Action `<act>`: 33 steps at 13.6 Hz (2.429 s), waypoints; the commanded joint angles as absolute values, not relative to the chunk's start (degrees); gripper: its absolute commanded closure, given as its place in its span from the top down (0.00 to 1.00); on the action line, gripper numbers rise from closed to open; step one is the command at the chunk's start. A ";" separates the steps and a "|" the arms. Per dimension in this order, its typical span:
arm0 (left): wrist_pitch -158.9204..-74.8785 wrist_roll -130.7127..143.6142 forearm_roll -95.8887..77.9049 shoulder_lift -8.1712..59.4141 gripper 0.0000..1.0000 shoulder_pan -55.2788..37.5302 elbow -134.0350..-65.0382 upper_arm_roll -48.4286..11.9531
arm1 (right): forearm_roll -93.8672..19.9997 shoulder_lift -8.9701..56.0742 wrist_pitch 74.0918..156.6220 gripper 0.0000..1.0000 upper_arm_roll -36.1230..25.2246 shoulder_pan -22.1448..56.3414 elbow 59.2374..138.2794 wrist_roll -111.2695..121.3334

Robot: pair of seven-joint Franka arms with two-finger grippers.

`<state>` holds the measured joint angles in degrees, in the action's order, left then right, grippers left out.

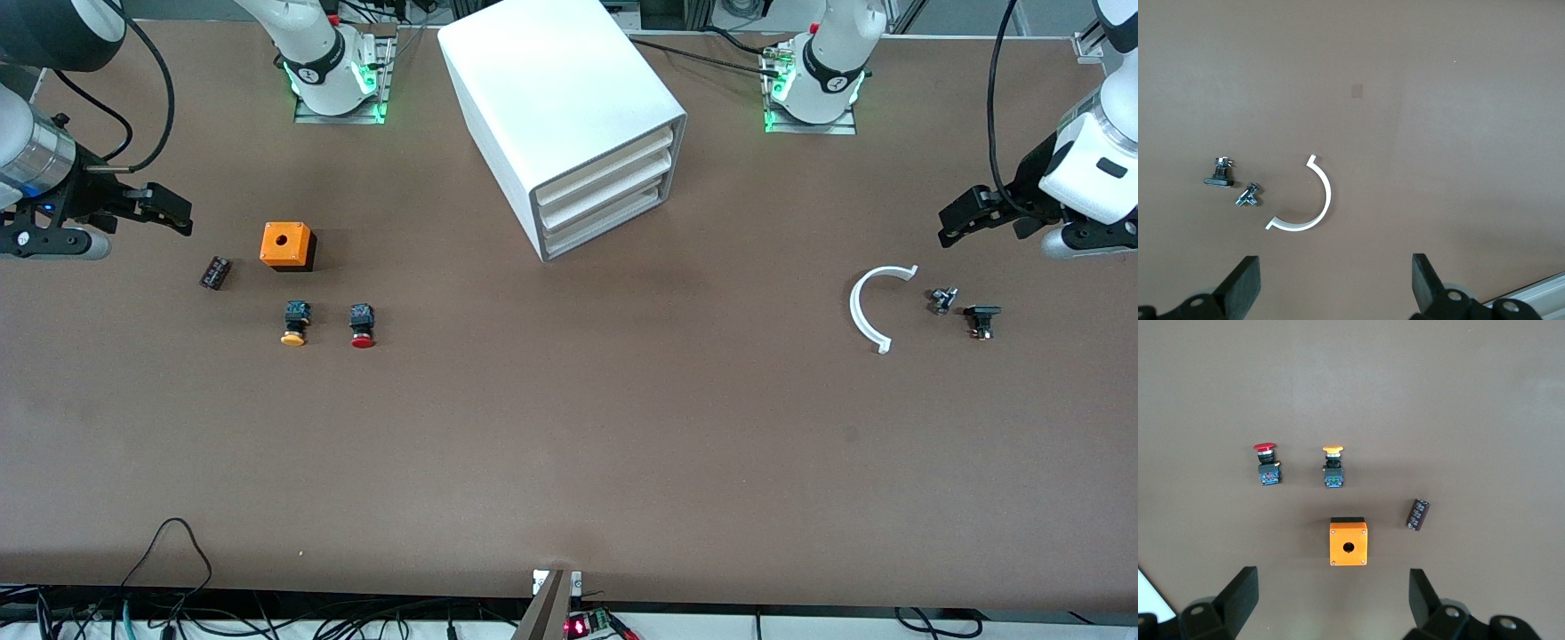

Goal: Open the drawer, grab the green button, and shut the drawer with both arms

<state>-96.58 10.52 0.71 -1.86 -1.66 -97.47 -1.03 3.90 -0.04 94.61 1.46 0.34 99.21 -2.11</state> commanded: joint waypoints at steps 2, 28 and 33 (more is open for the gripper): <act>-96.86 8.62 1.49 -1.15 1.00 -1.49 -95.81 -1.14 | 3.16 -0.70 95.01 1.00 1.84 0.09 99.76 -1.49; -93.42 2.11 -24.89 18.88 1.00 -3.34 -101.75 -4.92 | 3.16 -0.18 96.42 1.00 1.67 -0.09 99.76 -2.20; -103.17 -13.75 -44.78 23.02 1.00 -4.47 -117.65 -9.13 | 3.16 1.05 95.98 1.00 1.67 0.09 97.56 -2.20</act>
<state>-99.97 -6.36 -38.28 23.05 -3.85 -111.40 -7.61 3.89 0.27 96.23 1.53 0.33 99.09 -2.14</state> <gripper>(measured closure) 0.000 0.000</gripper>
